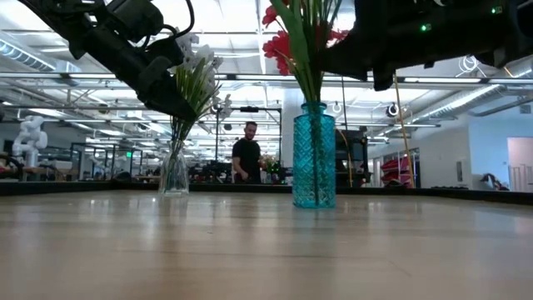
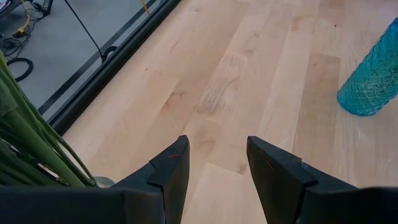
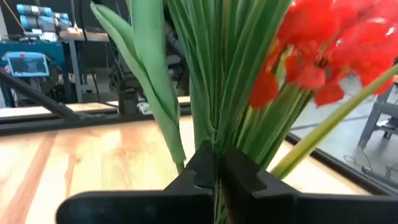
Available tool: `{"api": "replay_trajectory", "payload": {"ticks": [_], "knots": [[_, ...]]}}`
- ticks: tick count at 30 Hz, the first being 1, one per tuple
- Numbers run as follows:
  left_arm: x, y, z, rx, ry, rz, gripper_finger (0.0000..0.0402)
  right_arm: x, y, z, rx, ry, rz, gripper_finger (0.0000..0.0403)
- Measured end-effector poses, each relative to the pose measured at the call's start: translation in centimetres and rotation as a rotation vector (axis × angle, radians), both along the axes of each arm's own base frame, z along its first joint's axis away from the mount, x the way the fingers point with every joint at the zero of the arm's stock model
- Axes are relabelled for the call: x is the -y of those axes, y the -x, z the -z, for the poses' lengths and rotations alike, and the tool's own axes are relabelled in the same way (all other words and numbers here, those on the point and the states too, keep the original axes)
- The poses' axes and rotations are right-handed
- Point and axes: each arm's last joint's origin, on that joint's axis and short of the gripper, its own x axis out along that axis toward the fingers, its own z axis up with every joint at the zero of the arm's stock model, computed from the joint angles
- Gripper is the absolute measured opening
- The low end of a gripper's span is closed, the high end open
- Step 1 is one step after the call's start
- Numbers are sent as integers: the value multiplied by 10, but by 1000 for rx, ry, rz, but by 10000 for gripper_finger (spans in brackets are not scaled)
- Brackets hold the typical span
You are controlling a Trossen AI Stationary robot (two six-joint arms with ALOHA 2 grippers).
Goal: Sort flowers into vase by color
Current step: Put the red poppies into the blue vase
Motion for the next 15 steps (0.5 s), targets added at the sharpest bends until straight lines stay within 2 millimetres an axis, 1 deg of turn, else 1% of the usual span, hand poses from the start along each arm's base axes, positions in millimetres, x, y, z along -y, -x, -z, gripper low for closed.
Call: {"api": "replay_trajectory", "payload": {"ticks": [15], "knots": [[0,0,0,0,0,0,168,0,1,15,-100,-81,-11,0]]}}
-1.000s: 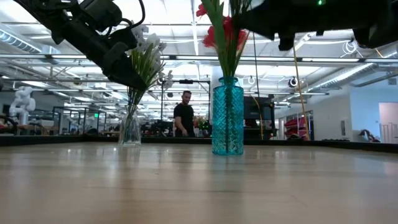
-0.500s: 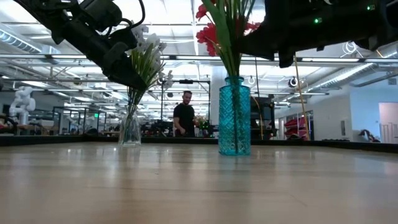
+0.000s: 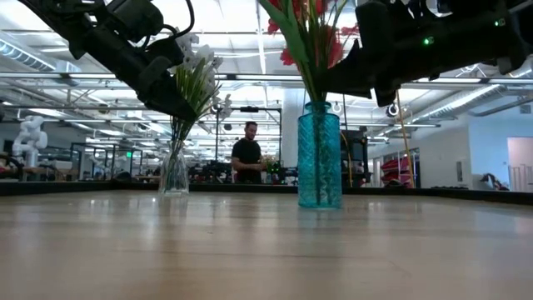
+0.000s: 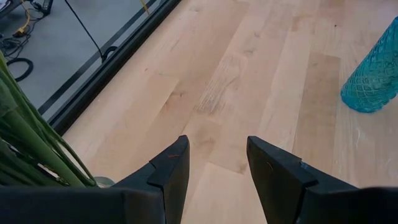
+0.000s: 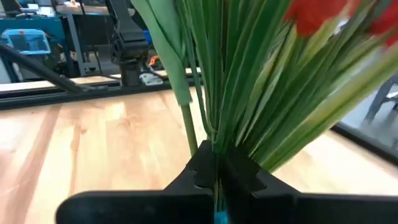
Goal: Sort flowers into vase by color
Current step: Put the red poppies into the blue vase
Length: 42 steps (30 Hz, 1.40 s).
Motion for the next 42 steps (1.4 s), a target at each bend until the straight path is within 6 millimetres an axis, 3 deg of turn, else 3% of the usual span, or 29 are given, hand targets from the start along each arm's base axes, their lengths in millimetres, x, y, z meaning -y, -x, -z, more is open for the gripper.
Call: {"api": "replay_trajectory", "payload": {"ticks": [17,33,42], "knots": [[0,0,0,0,0,0,168,0,1,4,-23,-25,5,40],[0,0,0,0,0,0,168,0,1,2,-5,-52,7,116],[0,0,0,0,0,0,168,-1,1,-1,26,-58,-1,123]]}}
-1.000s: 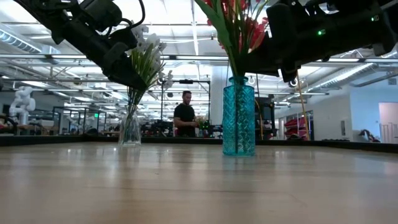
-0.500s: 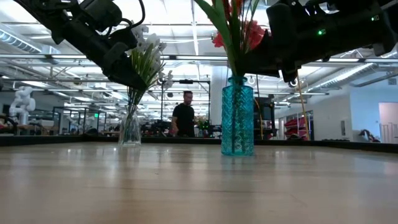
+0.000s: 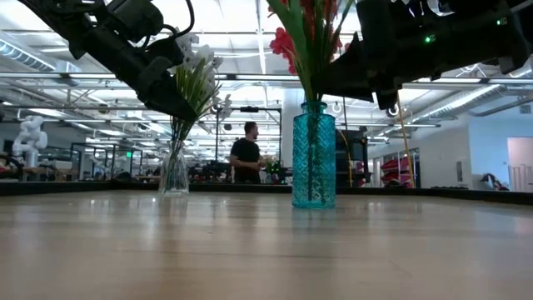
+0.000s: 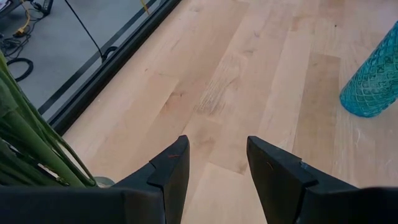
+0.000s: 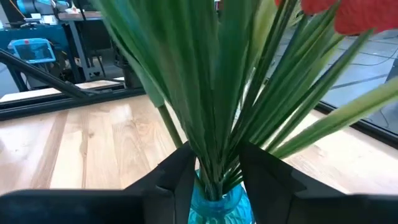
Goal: Sort flowers into vase by color
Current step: Put the red poppies into the blue vase
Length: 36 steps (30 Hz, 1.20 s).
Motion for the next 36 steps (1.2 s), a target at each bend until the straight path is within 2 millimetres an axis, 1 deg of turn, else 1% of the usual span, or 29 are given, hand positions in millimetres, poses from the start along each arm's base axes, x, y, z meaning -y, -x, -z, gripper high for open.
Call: {"api": "replay_trajectory", "payload": {"ticks": [8,14,17,20,23,28,33,36], "knots": [[0,0,0,0,0,0,168,0,0,0,1,0,0,117],[0,0,0,0,0,0,168,-1,0,0,-1,-4,-26,92],[0,0,0,0,0,0,168,-3,-4,-4,-10,1,-71,80],[0,0,0,0,0,0,168,-6,-11,-8,-46,10,-78,77],[0,0,0,0,0,0,168,-6,-18,-12,-134,25,-66,82],[0,0,0,0,0,0,168,-7,-30,-24,-236,25,-47,100],[0,0,0,0,0,0,168,-10,-38,-40,-281,33,-45,114],[0,0,0,0,0,0,168,-11,-39,-43,-307,33,-42,120]]}}
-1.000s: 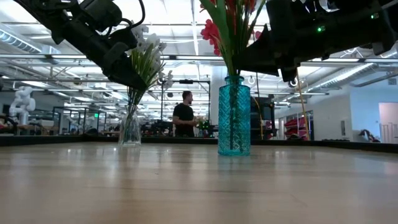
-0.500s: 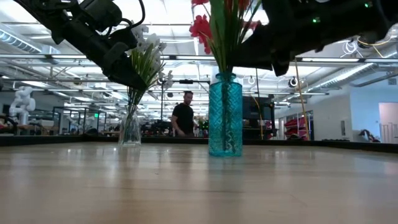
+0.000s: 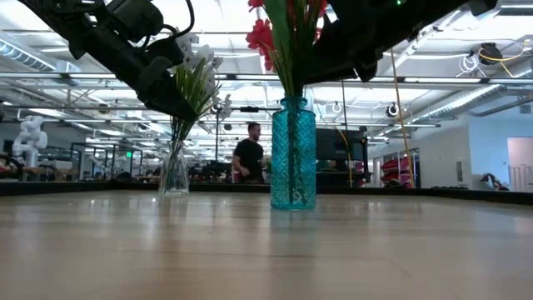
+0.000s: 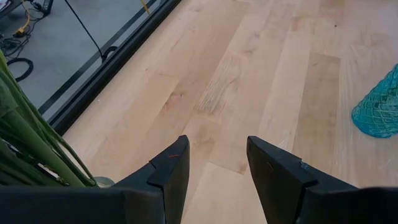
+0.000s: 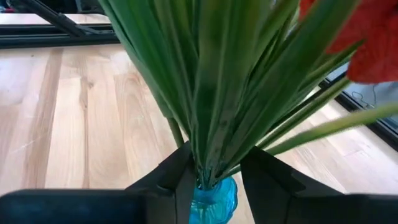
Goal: Sort flowers into vase by color
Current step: Put the red poppies into the blue vase, then return to Home Position
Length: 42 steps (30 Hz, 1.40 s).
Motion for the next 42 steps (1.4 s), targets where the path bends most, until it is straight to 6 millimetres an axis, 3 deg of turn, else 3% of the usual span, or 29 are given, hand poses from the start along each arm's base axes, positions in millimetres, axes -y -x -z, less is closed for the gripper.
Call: {"api": "replay_trajectory", "payload": {"ticks": [15,21,30,42], "knots": [[0,0,0,-1,0,0,168,-2,3,4,-19,-60,36,120],[0,0,0,-1,1,0,168,-3,4,4,-20,-57,30,96],[0,0,0,-2,-2,2,168,-2,22,-24,11,-74,14,98],[0,0,0,-6,-15,11,168,-1,34,-23,-78,-98,-13,109]]}}
